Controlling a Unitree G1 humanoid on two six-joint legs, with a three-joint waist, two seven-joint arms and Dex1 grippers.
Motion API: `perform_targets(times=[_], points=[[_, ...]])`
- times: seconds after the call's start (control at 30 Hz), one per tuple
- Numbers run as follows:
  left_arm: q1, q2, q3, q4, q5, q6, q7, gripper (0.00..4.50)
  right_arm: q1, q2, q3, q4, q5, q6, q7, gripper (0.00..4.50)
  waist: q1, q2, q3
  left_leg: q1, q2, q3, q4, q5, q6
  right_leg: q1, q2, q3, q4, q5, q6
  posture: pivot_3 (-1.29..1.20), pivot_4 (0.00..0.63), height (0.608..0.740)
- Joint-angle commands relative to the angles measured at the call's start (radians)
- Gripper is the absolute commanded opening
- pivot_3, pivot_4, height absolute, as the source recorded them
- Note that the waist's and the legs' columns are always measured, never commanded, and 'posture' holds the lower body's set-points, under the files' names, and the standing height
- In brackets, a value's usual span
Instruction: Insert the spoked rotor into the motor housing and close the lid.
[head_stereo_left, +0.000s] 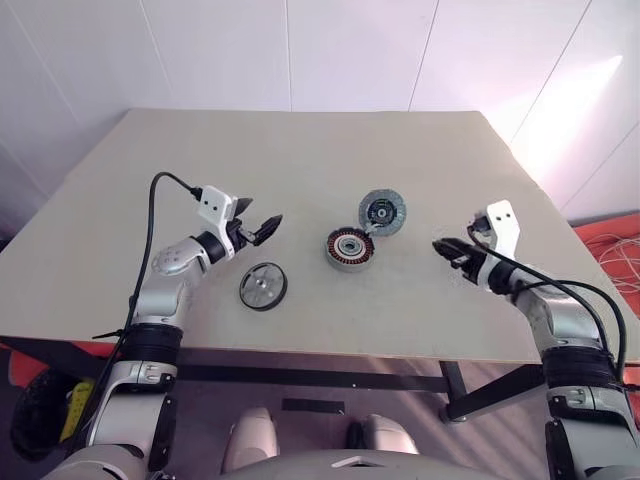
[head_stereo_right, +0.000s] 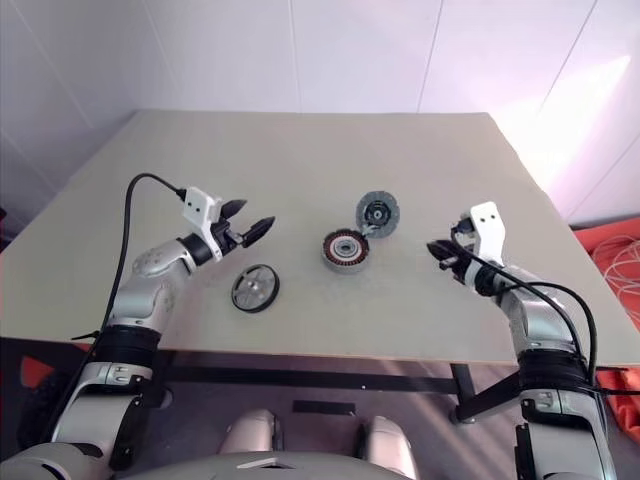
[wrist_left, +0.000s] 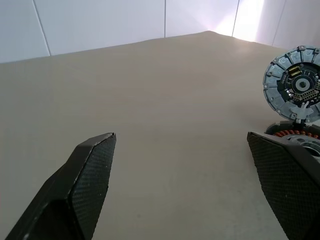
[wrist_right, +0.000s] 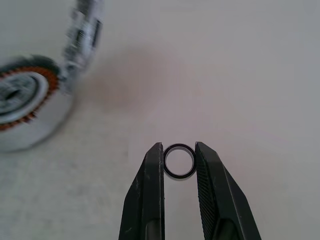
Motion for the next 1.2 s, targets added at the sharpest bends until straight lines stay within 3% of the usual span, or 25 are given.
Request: perform_targets(times=[0.03,0.33,0.73,0.87,1.2], points=[[-0.018,0.012,0.014,-0.043,-0.007,-0.007,0.006,4.5,0.003,-0.025,0.039,-0.196,0.06,0.078,0.057,0.57,0.003,0.0,0.0,0.0,0.0,0.0,0.0,0.0,0.0,0.0,0.0,0.0,0.0,0.0,0.0,0.0,0.0,0.74],[-0.022,0.017,0.011,-0.038,-0.006,-0.005,0.003,4.5,0.027,-0.066,0.181,-0.391,0.076,0.179,0.139,0.57,0.01,0.0,0.0,0.001,0.0,-0.001,0.0,0.0,0.0,0.001,0.0,0.0,0.0,0.0,0.001,0.0,0.0,0.74],[-0.012,0.022,0.012,-0.059,-0.005,-0.003,0.005,4.5,-0.164,0.083,0.284,-0.042,-0.075,0.018,0.067,0.57,0.002,0.0,0.0,0.004,0.0,-0.001,-0.001,0.0,-0.001,0.004,0.0,0.0,0.0,0.0,0.001,0.0,0.0,0.74],[-0.003,0.025,0.014,-0.071,-0.006,0.002,0.008,4.5,-0.206,0.099,0.284,0.013,-0.091,0.007,0.071,0.57,0.0,0.0,0.0,0.004,0.0,-0.001,-0.001,0.0,-0.001,0.003,0.0,0.0,-0.001,0.003,-0.005,0.0,0.0,0.74],[0.003,0.026,0.014,-0.084,-0.01,0.014,0.012,4.5,-0.267,0.164,0.302,0.078,-0.126,0.01,0.062,0.57,-0.002,0.0,0.0,0.005,0.0,-0.001,-0.001,0.0,-0.001,0.004,0.0,0.0,0.0,0.003,-0.005,0.0,0.0,0.74]])
